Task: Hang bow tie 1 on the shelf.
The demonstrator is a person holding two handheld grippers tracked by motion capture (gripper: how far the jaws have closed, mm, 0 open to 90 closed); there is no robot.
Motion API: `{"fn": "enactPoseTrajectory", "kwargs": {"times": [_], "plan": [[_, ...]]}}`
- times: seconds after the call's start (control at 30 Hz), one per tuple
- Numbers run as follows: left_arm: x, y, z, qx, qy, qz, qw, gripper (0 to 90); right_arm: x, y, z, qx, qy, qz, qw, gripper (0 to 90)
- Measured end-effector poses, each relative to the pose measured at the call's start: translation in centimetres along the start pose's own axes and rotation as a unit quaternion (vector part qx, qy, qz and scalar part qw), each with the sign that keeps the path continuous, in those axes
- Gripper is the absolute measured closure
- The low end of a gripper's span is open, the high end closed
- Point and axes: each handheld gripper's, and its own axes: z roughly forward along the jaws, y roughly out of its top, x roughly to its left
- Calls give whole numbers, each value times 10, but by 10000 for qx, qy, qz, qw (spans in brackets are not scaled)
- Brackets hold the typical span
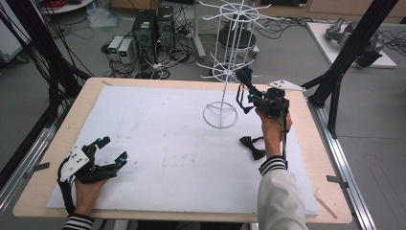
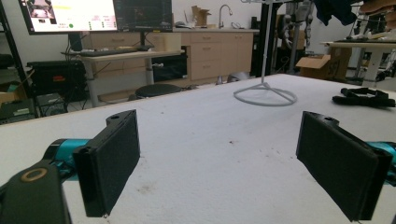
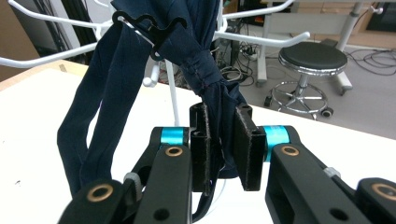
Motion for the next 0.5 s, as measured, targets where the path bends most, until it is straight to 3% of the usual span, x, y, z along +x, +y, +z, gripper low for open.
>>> {"fn": "enactPoseTrajectory", "kwargs": {"times": [0.5], "plan": [[0,0,0,6,-2,16,10000,139,1,-2,5,132,-39,19,9999,770]]}}
